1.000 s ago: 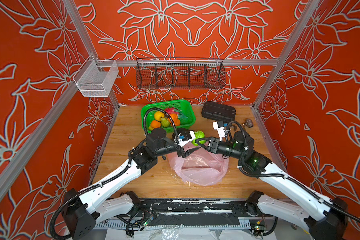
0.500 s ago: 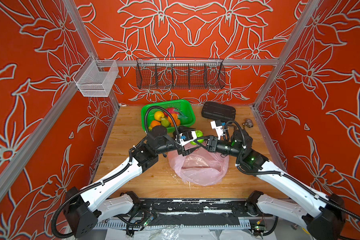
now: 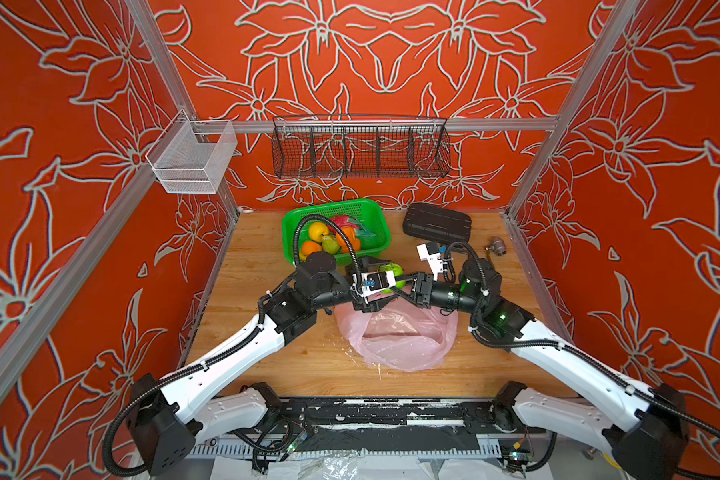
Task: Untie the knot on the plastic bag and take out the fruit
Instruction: 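Close the left gripper on the green fruit while the right gripper opens and withdraws, then carry the green fruit to the green basket with the left gripper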
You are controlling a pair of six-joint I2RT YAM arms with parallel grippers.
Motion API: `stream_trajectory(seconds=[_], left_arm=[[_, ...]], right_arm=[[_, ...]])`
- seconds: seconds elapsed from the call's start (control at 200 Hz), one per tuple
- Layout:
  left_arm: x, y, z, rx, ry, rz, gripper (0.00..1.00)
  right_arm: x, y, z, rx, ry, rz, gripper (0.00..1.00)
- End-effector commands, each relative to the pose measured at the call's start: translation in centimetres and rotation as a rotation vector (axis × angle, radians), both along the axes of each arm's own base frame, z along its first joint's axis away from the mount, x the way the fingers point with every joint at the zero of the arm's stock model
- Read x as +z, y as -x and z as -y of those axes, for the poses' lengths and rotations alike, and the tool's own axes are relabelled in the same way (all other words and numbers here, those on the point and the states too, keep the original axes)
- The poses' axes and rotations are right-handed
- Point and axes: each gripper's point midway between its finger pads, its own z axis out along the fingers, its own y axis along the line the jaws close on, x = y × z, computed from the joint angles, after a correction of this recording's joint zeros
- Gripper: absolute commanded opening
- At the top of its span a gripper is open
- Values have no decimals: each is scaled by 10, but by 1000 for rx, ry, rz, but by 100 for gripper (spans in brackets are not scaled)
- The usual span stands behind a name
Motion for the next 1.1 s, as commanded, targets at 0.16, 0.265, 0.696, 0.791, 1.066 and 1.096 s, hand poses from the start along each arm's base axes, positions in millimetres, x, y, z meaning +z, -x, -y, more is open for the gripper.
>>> stream_trajectory(seconds=[0.16, 0.265, 0.696, 0.791, 1.066, 1.096], left_arm=[[-21, 4, 13, -34, -95, 48, 70], [-21, -2, 12, 5, -91, 58, 62], [-1, -23, -5, 183, 19, 65, 47], [4, -31, -13, 253, 46, 50, 48], [12, -70, -41, 462, 151, -165, 49], [11, -75, -45, 488, 161, -192, 49]], right_arm=[[43, 0, -5, 16, -117, 68, 50], [43, 0, -4, 12, -115, 71, 50], [42, -2, 12, -76, -89, 124, 86], [42, -4, 25, -152, -74, 166, 91], [22, -13, 64, -365, -5, 223, 94], [19, -13, 65, -371, 8, 226, 94]])
